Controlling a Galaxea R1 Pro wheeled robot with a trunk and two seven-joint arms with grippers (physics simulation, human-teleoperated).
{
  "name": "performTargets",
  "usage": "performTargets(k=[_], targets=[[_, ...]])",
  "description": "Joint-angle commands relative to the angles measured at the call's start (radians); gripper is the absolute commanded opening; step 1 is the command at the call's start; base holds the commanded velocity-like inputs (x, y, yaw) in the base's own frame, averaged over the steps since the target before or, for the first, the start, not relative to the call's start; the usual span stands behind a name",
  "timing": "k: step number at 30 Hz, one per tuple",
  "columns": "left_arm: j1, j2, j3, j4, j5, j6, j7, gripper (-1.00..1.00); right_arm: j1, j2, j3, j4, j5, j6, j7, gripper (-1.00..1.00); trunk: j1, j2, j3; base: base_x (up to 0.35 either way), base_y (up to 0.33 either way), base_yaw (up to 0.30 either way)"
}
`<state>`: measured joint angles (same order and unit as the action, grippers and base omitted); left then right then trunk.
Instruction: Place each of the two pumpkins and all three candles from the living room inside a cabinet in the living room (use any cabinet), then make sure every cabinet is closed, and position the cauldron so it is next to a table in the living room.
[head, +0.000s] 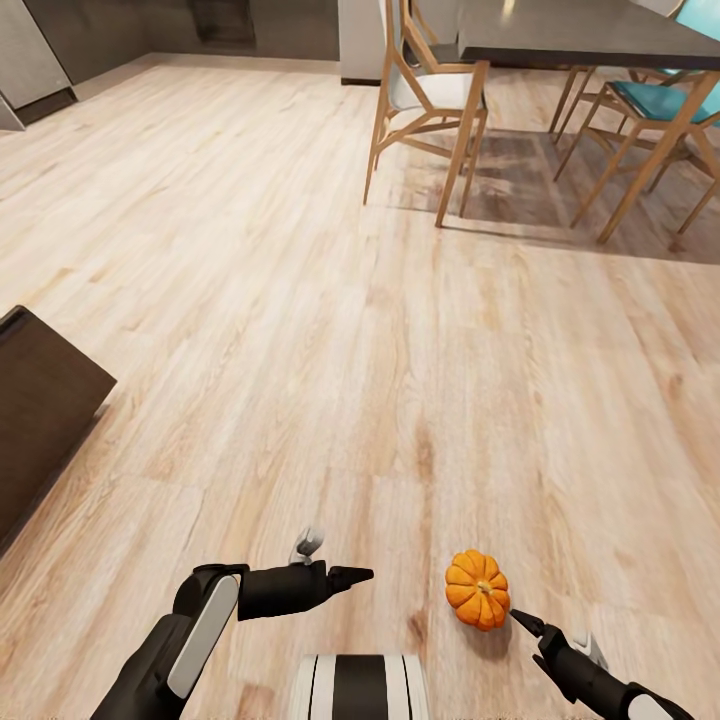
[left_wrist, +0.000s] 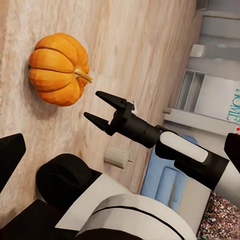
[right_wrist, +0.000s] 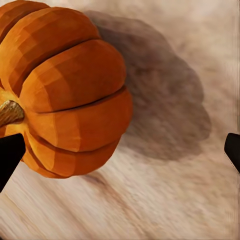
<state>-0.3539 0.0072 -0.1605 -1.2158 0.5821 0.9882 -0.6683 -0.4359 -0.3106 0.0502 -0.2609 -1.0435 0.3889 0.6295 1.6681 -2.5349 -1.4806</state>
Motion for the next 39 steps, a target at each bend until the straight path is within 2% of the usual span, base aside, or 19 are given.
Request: performTargets(k=[1,7,18,21,25,27,29,39], targets=[[0.000,0.000,-0.001,0.000,0.001,0.004,-0.002,1.00,0.000,-0.001,0.005,0.000,-0.010,0.005,0.000,1.00,0.000,-0.001,-0.005,0.000,0.000,0.000],[0.000,0.000,-0.001,0.001,0.001,0.004,-0.002,1.00,0.000,-0.001,0.005,-0.001,-0.010,0.005,0.001,1.00,0.003,-0.002,-0.028,0.000,0.000,0.000],[0.000,0.000,-0.001,-0.001,0.001,0.004,-0.002,1.00,-0.001,0.001,0.004,-0.001,-0.010,-0.009,0.001,1.00,0.003,-0.002,-0.028,0.000,0.000,0.000],[0.000,-0.001,-0.001,-0.001,0.001,0.004,-0.002,1.00,-0.025,0.002,0.007,-0.005,-0.007,-0.010,-0.007,1.00,0.003,-0.002,-0.028,0.000,0.000,0.000],[0.000,-0.001,-0.001,-0.001,0.001,0.004,-0.002,1.00,-0.044,0.003,0.023,-0.008,0.018,-0.014,-0.009,1.00,0.003,-0.002,-0.028,0.000,0.000,0.000],[0.000,-0.001,-0.001,-0.001,0.001,0.004,-0.002,1.00,-0.047,0.003,0.027,-0.009,0.028,-0.022,-0.009,1.00,0.004,-0.002,-0.036,0.000,0.000,0.000],[0.000,-0.001,-0.001,-0.001,0.001,0.004,-0.002,1.00,-0.048,0.003,0.028,-0.012,0.032,-0.026,-0.009,1.00,0.005,-0.003,-0.043,0.000,0.000,0.000],[0.000,0.000,-0.001,-0.001,0.001,0.004,-0.002,1.00,-0.049,0.003,0.035,-0.018,0.037,-0.030,-0.002,1.00,0.005,-0.003,-0.043,0.000,0.000,0.000]])
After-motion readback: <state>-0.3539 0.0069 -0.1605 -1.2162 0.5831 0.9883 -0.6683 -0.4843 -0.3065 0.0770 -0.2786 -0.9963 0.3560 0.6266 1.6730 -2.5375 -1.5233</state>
